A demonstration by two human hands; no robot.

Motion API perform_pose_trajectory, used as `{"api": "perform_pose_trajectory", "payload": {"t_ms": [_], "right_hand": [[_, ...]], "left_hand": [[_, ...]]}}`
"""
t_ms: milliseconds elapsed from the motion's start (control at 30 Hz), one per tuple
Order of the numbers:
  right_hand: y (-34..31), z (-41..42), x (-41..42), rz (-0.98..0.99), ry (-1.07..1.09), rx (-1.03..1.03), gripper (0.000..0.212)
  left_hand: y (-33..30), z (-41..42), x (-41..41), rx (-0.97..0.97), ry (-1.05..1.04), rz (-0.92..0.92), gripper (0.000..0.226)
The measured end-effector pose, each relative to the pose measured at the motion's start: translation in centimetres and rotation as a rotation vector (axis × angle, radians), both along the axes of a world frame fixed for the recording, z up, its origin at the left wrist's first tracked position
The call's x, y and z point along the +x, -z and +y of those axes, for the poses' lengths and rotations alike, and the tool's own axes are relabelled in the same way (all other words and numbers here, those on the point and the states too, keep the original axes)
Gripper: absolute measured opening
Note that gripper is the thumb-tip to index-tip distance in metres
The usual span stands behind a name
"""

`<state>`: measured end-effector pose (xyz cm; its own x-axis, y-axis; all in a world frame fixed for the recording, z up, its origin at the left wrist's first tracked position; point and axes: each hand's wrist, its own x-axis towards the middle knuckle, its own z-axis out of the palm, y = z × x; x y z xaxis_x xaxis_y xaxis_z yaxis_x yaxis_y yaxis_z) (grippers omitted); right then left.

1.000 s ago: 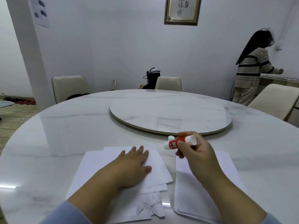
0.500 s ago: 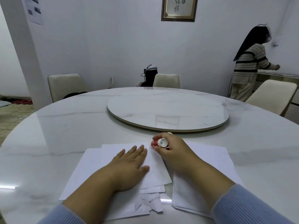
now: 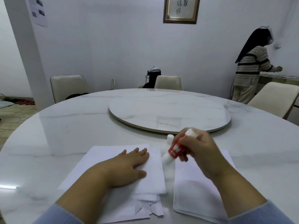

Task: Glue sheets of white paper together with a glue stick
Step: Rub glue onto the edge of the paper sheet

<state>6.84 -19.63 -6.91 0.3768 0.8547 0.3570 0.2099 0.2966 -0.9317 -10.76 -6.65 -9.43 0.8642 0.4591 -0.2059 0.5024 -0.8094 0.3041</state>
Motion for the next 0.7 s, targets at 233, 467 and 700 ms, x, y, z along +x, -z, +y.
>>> {"api": "perform_pose_trajectory", "payload": {"t_ms": [233,467,700], "right_hand": [[-0.1,-0.1,1.4,0.225,0.252,0.179,0.026],[-0.2,-0.2,0.3,0.137,0.256,0.135,0.023],[1.4,2.0,-2.0,-0.133,0.223,-0.092,0.011]], "left_hand": [[0.0,0.0,-0.8,0.29,-0.604,-0.023,0.067],[0.2,-0.6,0.3,0.093,-0.225,-0.071,0.073],[2.3,-1.1,1.4,0.183,-0.332,0.048,0.07]]}}
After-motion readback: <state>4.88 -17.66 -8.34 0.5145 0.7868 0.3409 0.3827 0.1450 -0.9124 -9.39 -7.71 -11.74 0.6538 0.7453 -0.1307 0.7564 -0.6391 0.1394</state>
